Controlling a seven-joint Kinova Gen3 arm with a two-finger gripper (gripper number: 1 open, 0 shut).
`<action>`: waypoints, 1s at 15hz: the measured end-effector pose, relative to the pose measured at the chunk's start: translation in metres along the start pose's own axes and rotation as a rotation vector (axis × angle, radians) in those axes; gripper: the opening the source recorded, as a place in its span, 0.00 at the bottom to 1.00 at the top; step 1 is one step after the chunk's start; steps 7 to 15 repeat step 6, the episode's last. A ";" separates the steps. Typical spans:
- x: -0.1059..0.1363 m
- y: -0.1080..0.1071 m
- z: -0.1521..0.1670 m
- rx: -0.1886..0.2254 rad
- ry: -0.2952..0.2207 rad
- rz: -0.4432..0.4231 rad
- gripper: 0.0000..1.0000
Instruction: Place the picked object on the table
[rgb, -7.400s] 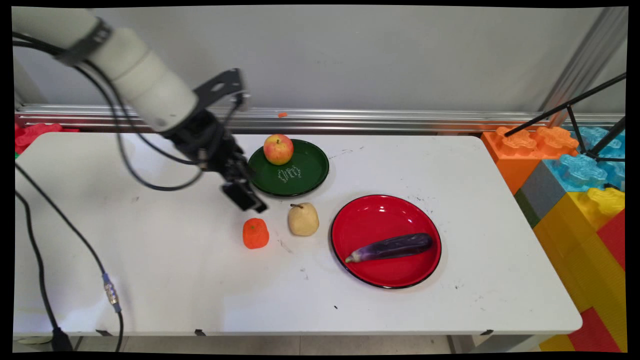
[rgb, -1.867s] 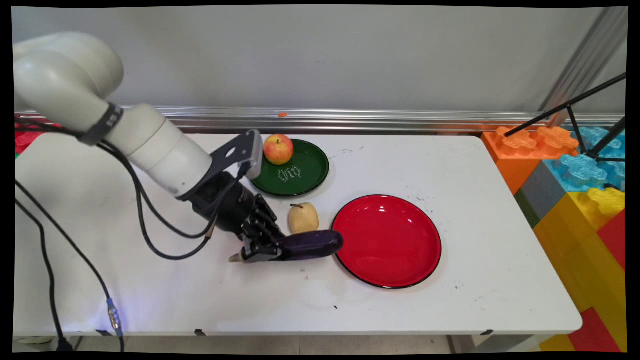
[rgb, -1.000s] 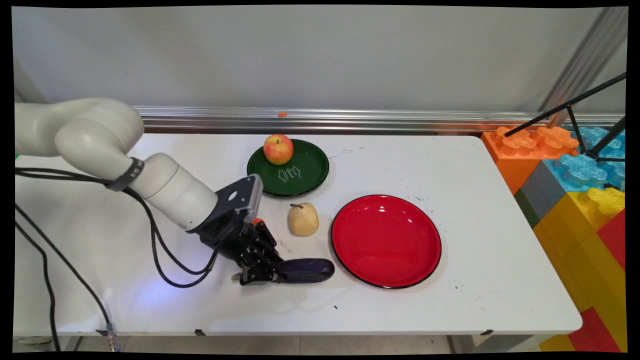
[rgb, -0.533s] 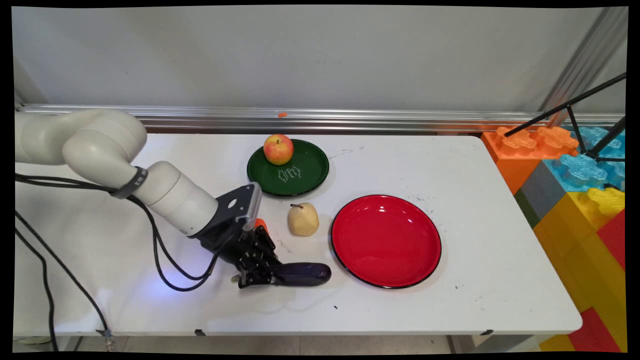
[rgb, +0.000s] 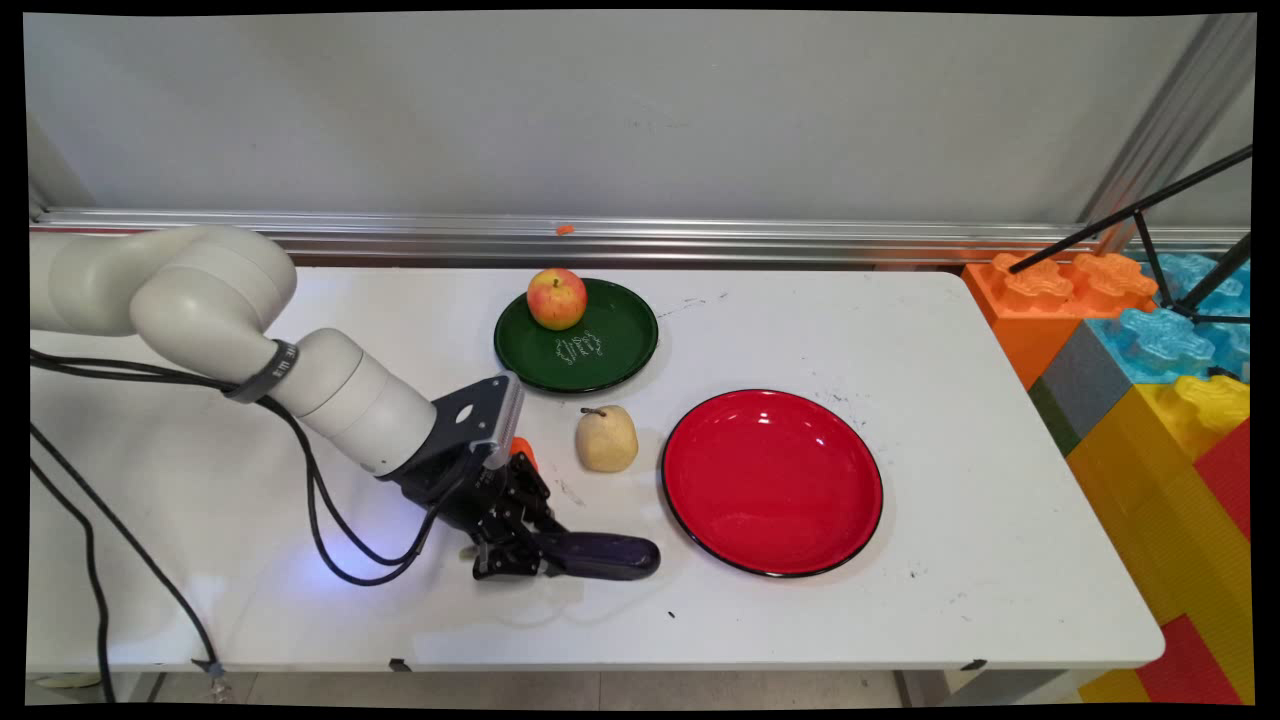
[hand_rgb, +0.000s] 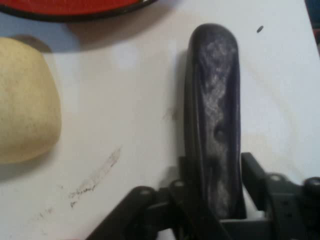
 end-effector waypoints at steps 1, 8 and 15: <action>0.000 0.000 0.000 0.000 0.000 0.001 1.00; 0.004 -0.001 -0.004 -0.001 0.004 0.003 1.00; 0.004 -0.001 -0.004 -0.001 0.004 0.003 1.00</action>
